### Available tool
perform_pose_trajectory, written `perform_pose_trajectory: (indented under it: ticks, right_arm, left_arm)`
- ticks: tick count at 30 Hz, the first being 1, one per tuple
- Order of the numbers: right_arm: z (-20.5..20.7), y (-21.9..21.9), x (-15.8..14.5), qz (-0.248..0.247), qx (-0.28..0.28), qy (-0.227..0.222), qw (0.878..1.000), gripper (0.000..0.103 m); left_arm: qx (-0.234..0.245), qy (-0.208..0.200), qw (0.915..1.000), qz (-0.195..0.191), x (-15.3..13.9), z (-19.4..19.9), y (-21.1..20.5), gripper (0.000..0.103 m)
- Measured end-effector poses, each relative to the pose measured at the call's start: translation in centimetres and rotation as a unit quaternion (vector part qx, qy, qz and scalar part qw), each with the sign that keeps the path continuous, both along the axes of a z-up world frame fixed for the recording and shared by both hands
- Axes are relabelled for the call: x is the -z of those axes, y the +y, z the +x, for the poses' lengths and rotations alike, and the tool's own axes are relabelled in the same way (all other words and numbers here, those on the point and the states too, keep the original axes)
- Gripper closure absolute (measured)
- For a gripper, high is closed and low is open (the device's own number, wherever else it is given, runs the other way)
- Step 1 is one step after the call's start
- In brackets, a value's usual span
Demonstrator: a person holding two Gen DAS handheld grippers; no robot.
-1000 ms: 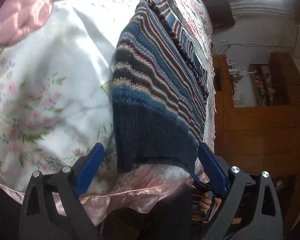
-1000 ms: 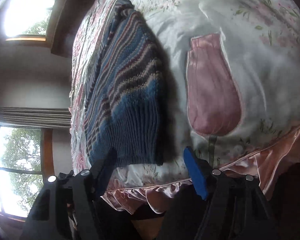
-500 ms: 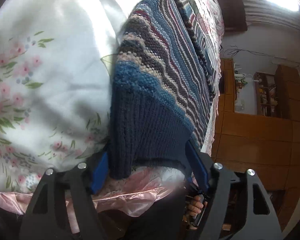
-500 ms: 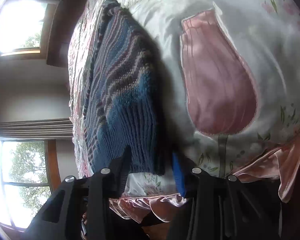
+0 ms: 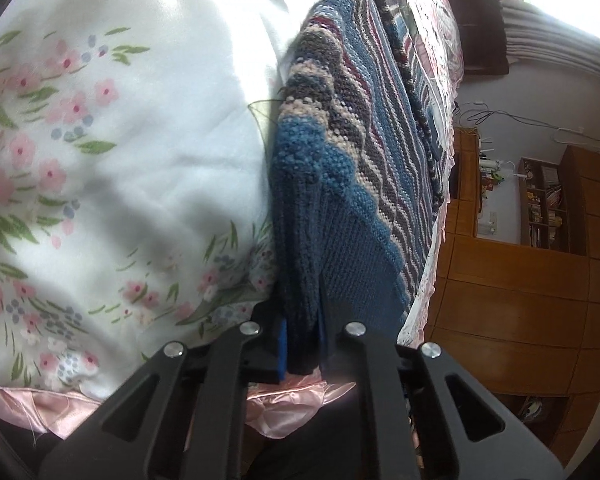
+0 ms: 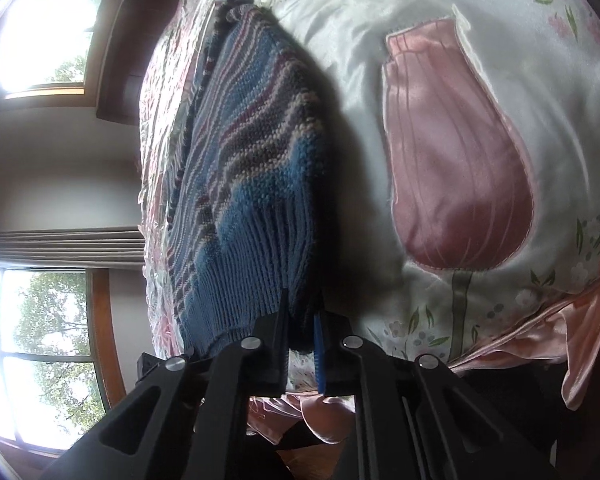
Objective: Fold small clothes
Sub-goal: 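Fold the held hem toward the collar with both grippers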
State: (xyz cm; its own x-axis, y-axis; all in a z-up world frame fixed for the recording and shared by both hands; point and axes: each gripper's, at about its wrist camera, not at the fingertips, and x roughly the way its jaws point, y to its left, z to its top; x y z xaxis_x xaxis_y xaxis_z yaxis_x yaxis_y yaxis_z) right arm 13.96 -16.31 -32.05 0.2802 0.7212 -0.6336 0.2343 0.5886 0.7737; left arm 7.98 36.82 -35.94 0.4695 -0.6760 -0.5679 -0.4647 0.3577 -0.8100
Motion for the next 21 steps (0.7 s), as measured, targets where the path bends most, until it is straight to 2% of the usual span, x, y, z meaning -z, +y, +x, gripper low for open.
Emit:
perform_pose_trajectory:
  ticks: [4, 12, 21]
  right_arm:
    - [0.0, 0.0, -1.2, 0.005, 0.000, -0.014, 1.000, 0.095]
    - [0.7, 0.4, -5.4, 0.017, -0.006, -0.058, 0.998, 0.095]
    - [2.1, 1.0, -9.8, 0.029, -0.008, -0.096, 0.995, 0.095]
  left_arm:
    - [-0.004, -0.020, 0.9998, -0.007, -1.1, -0.3, 0.2, 0.095]
    - [-0.012, -0.081, 0.9965, -0.018, -5.8, -0.2, 0.7, 0.095]
    - [-0.015, -0.123, 0.9919, -0.025, -10.2, 0.5, 0.9, 0.095]
